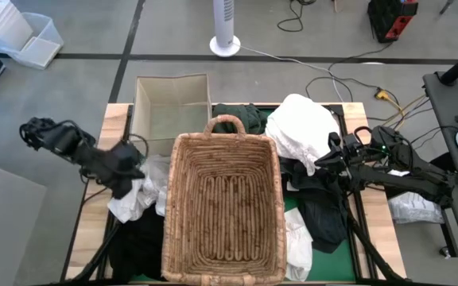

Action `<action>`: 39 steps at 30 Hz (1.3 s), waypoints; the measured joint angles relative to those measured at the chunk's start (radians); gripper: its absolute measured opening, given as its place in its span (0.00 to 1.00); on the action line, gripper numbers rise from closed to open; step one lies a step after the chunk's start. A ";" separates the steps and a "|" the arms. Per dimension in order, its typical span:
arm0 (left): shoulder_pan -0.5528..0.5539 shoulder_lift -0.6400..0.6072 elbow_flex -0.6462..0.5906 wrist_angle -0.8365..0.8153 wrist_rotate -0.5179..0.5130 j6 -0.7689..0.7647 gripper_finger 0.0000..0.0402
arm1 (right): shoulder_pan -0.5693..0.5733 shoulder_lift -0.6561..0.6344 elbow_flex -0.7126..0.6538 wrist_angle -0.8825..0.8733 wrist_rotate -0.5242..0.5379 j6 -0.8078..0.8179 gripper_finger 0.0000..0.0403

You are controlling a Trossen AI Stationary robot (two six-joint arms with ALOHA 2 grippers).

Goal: Pick & Place Cloths
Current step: Put the left white shirt into the gray laundry organizer

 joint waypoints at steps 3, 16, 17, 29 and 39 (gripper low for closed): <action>-0.061 0.022 -0.056 0.027 0.054 -0.003 0.00 | 0.000 0.000 0.000 0.000 0.000 0.015 0.03; -0.243 0.132 -0.180 0.049 -0.033 0.059 0.00 | 0.000 0.000 -0.001 0.000 0.000 0.026 0.03; -0.244 0.136 -0.192 0.049 -0.039 0.060 0.00 | 0.000 0.000 -0.002 0.000 0.000 0.024 0.03; -0.243 0.203 -0.301 0.046 -0.101 0.091 0.00 | 0.000 0.001 -0.003 0.000 0.000 0.000 0.03; -0.243 0.274 -0.259 0.043 -0.112 0.077 0.02 | 0.000 0.001 -0.003 0.000 0.000 -0.003 0.03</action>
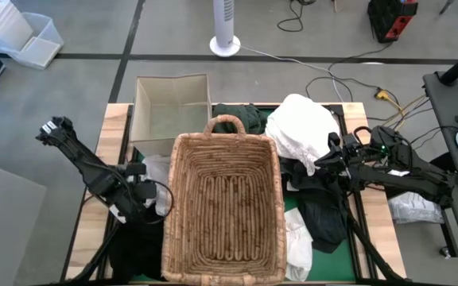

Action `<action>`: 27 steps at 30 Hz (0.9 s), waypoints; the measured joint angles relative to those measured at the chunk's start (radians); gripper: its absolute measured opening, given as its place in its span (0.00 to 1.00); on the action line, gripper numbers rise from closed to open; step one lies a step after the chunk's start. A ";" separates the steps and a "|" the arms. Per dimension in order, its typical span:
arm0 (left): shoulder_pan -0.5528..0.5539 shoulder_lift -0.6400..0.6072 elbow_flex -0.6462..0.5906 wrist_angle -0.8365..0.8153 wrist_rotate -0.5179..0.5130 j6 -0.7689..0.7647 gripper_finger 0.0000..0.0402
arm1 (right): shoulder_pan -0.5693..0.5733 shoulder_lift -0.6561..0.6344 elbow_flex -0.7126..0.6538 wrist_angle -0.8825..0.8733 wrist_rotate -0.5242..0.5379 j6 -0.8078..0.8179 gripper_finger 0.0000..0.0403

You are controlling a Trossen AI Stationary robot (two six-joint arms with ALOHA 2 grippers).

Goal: Pick & Place Cloths
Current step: Put the left white shirt into the gray laundry organizer

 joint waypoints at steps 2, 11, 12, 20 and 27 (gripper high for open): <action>0.000 0.005 0.006 -0.016 -0.016 -0.011 0.06 | 0.000 0.000 0.000 0.000 0.000 0.000 0.03; 0.000 0.005 0.006 -0.068 -0.105 -0.054 0.34 | 0.000 0.000 0.000 0.000 0.000 0.001 0.03; 0.000 0.006 0.006 -0.068 -0.120 -0.054 0.37 | 0.000 0.000 0.000 0.000 0.000 0.001 0.03; 0.000 0.012 0.003 -0.064 -0.149 -0.107 0.62 | 0.000 0.000 0.000 0.000 0.000 0.003 0.03; 0.000 0.011 -0.058 -0.059 -0.151 -0.160 0.75 | 0.000 0.000 -0.016 -0.001 0.000 0.003 0.03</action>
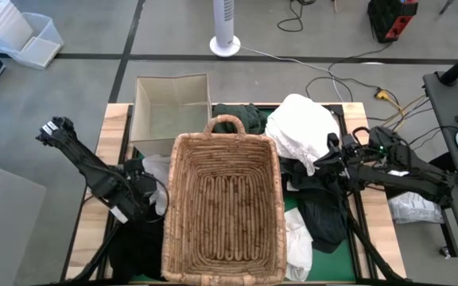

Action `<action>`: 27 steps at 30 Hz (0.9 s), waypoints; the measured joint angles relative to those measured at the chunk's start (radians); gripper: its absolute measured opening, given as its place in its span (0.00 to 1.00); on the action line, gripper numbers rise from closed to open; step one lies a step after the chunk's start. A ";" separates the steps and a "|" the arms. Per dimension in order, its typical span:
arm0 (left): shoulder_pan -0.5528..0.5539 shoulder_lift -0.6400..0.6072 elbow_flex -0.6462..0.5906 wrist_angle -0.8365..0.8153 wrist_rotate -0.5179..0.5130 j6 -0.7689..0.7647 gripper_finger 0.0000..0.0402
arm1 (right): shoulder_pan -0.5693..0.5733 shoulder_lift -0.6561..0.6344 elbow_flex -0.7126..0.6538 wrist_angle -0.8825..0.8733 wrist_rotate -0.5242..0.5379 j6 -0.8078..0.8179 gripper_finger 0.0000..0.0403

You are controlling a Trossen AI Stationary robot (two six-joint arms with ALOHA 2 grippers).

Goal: Pick & Place Cloths
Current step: Put the left white shirt into the gray laundry organizer

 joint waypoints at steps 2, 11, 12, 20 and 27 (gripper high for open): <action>0.000 0.000 -0.019 0.019 0.000 0.000 0.76 | 0.000 0.000 -0.008 0.000 0.000 0.001 0.03; 0.001 0.014 -0.102 0.196 -0.027 -0.016 0.76 | 0.000 0.000 -0.035 -0.001 0.000 0.024 0.03; 0.001 0.020 -0.110 0.206 -0.027 -0.022 0.76 | 0.000 0.000 -0.035 0.000 0.000 0.024 0.03; 0.002 0.099 -0.181 0.261 -0.053 -0.102 0.76 | 0.000 0.000 -0.036 0.009 0.000 0.024 0.03; 0.005 0.192 -0.232 0.311 -0.062 -0.196 0.73 | 0.000 0.000 -0.036 0.013 0.000 0.023 0.03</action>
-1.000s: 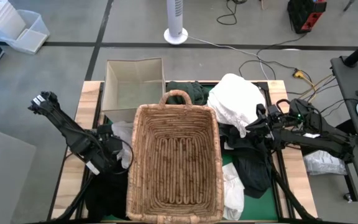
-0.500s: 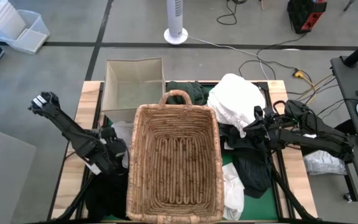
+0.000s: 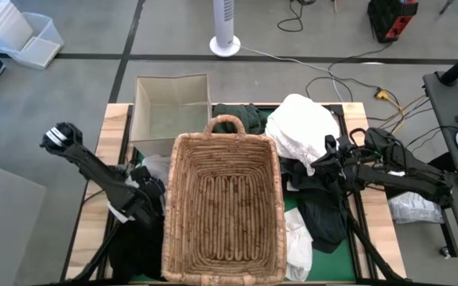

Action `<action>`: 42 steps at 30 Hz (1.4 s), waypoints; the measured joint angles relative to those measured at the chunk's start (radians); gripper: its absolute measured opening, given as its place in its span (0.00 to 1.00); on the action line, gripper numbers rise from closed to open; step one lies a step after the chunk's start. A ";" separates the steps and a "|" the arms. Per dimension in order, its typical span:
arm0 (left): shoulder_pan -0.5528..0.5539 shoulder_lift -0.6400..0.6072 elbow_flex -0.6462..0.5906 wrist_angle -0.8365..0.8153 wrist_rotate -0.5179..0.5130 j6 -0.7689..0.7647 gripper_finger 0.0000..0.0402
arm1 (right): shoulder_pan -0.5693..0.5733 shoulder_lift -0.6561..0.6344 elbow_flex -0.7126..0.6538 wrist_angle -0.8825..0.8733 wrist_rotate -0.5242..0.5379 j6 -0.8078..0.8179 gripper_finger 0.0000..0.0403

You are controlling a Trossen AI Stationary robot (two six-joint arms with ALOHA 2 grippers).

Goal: Pick & Place Cloths
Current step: Put the left white shirt into the gray laundry organizer

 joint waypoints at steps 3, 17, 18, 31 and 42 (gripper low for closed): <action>0.000 0.046 -0.014 0.004 0.000 -0.057 0.70 | 0.000 0.000 0.000 0.005 0.000 0.000 0.03; -0.002 0.136 -0.058 0.109 0.006 -0.150 0.12 | 0.000 0.000 0.000 0.019 0.000 0.000 0.03; -0.002 0.131 -0.052 0.105 0.013 -0.145 0.06 | 0.000 0.000 0.000 0.019 0.000 0.000 0.03; -0.051 0.084 0.219 -0.158 0.022 -0.102 0.01 | 0.000 0.000 0.000 0.019 0.000 0.000 0.03; -0.119 0.083 0.581 -0.500 -0.069 -0.108 0.00 | 0.000 0.000 0.000 0.019 -0.001 -0.016 0.03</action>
